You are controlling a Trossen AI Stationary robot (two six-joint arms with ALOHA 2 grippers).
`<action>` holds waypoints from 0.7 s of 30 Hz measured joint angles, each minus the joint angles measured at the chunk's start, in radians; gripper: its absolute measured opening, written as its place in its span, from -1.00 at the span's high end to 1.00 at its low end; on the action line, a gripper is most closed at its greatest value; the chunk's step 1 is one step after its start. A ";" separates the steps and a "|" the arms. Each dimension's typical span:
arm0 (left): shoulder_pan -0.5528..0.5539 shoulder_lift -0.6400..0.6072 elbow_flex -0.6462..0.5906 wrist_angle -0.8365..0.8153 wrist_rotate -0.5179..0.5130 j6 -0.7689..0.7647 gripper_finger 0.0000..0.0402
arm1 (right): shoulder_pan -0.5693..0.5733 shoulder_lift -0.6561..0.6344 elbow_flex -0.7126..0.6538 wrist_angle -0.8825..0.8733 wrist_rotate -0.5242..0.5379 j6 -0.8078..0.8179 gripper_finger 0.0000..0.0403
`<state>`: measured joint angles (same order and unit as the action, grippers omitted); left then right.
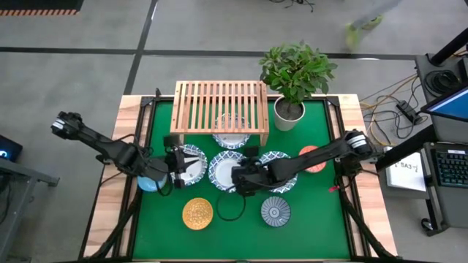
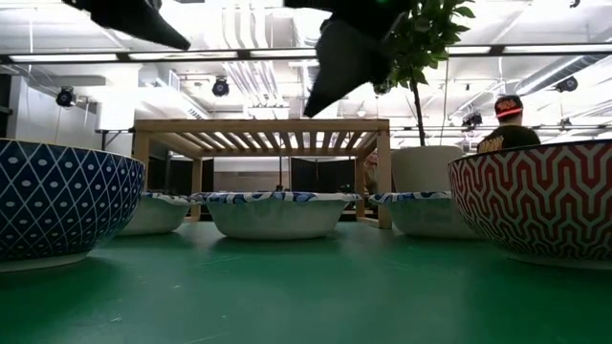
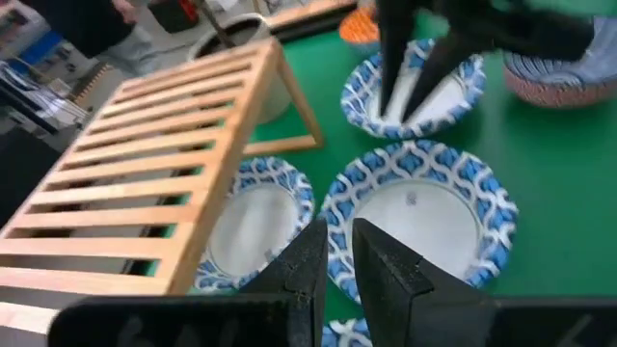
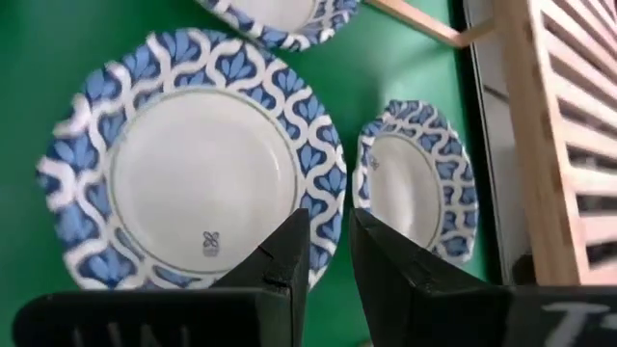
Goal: Place and stack bowls onto a shelf
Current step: Put the white bowl on the shelf
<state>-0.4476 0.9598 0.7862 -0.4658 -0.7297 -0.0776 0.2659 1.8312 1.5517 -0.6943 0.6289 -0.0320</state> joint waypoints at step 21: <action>-0.001 -0.057 -0.019 -0.070 -0.047 -0.008 0.82 | -0.101 0.122 0.031 -0.025 -0.034 -0.146 0.66</action>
<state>-0.4484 0.9031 0.7673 -0.5359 -0.7765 -0.0857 0.1652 1.9529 1.5829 -0.7195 0.5947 -0.1778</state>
